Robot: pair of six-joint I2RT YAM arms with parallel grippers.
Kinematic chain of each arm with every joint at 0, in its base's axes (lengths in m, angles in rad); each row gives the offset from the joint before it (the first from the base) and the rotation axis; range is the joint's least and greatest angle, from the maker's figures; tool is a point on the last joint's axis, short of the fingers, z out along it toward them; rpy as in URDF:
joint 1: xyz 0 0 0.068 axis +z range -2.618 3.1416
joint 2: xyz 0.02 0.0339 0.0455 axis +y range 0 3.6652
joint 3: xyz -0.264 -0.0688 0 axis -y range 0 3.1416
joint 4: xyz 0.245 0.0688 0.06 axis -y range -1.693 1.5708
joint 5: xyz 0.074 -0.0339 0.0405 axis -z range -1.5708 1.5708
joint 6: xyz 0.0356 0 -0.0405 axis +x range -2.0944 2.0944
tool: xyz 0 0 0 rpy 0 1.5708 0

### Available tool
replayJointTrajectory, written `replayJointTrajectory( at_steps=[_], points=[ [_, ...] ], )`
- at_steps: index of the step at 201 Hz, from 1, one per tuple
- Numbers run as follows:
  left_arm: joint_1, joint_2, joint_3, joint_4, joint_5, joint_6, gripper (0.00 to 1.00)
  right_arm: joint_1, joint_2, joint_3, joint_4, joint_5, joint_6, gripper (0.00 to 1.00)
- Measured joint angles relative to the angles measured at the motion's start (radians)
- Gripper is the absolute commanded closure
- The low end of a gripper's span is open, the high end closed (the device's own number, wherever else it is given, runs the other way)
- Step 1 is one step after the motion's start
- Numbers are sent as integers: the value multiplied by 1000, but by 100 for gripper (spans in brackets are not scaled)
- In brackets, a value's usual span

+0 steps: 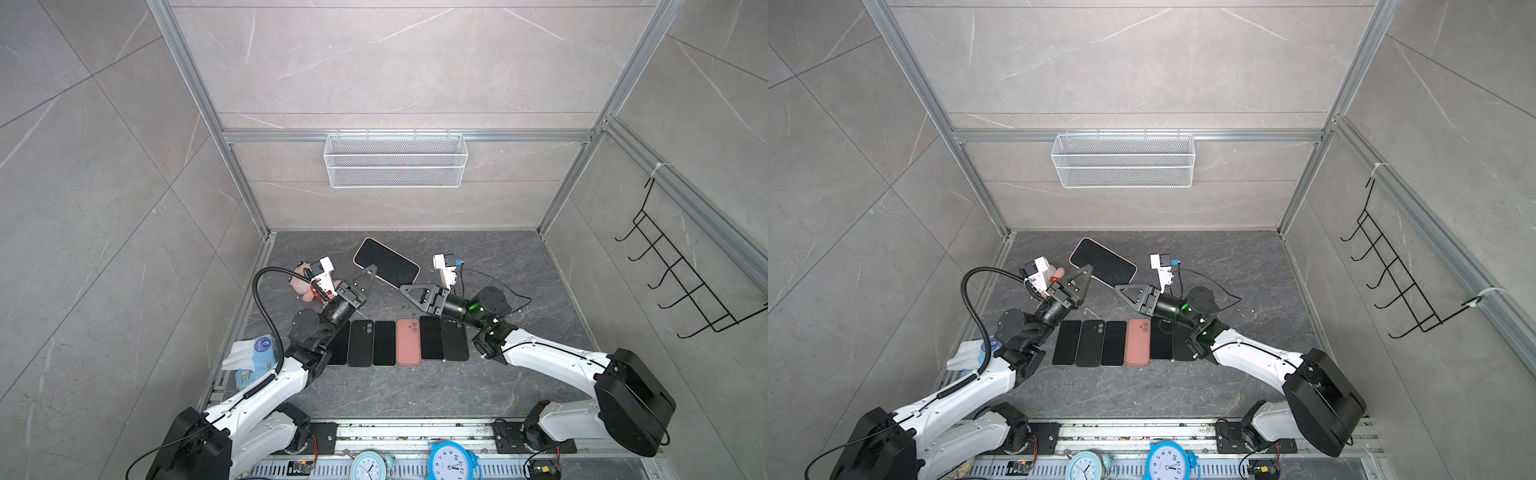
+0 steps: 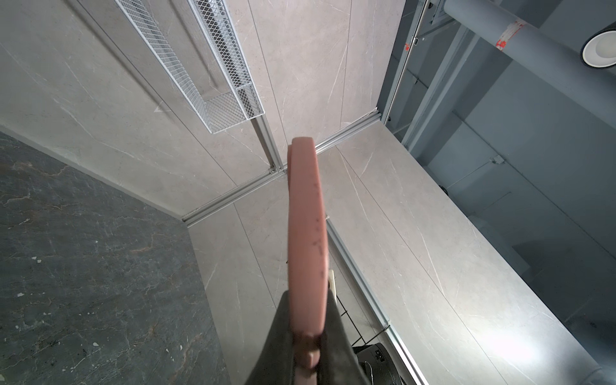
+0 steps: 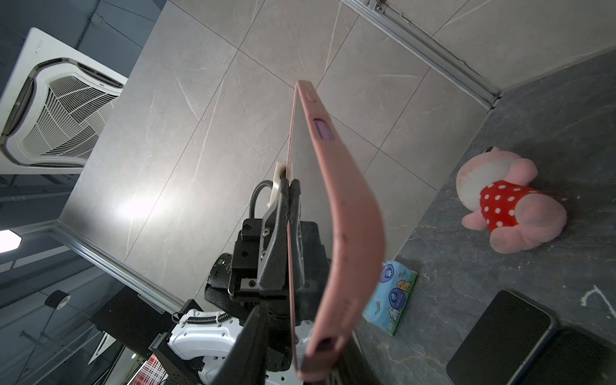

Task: Take the phone out of the phone case
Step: Remove the phone case from the phone.

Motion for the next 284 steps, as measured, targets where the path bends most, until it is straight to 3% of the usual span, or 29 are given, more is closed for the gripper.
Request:
replayJointTrajectory(
  at_steps=[147, 212, 284],
  points=[
    [0, -13, 2, -40, -4, -18, 100, 9, 33, -6, 42, -10, 12, 98],
    [-2, -93, 84, -393, 14, -27, 100, 13, -2, -59, -17, -8, -242, 100],
    [-2, -82, 130, -497, 54, -71, 100, 13, -36, -59, -99, 15, -456, 100]
  ],
)
